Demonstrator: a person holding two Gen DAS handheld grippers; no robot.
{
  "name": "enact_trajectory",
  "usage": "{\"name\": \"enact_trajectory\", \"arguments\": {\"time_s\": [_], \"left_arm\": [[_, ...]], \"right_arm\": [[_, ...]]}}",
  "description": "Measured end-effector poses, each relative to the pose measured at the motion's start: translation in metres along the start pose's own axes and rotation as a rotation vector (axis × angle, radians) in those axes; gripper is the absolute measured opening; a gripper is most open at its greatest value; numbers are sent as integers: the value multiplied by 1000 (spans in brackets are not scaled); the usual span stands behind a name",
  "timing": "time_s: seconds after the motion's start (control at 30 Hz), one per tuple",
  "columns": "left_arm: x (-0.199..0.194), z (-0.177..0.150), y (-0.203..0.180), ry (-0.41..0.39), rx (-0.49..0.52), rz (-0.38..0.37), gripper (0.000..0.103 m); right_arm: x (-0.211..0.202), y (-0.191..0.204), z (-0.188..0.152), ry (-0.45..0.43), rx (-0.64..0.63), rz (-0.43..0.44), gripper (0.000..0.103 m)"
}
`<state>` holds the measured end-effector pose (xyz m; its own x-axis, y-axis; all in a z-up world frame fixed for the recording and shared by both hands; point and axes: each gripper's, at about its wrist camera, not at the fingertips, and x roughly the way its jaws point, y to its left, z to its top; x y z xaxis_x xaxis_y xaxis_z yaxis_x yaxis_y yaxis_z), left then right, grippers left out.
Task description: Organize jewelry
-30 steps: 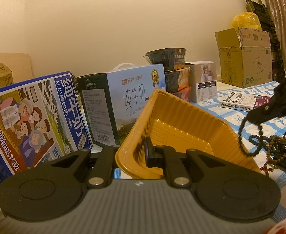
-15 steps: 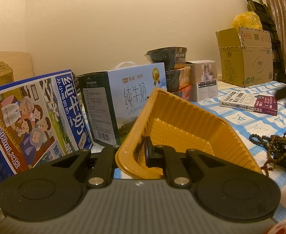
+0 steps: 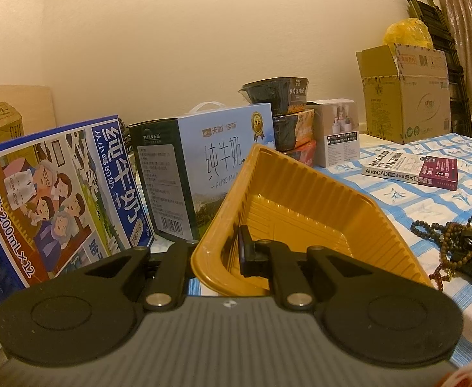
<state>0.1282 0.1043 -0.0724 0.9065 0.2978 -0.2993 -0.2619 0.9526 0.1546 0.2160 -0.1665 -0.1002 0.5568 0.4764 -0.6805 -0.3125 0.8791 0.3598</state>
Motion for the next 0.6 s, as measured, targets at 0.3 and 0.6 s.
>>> {"name": "enact_trajectory", "arguments": {"time_s": [0.3, 0.6], "left_arm": [[0, 1, 0, 0, -3, -1, 11], [0, 1, 1, 0, -3, -2, 11]], "right_arm": [[34, 8, 0, 46, 25, -37, 41], [56, 18, 7, 16, -3, -119, 40]]}}
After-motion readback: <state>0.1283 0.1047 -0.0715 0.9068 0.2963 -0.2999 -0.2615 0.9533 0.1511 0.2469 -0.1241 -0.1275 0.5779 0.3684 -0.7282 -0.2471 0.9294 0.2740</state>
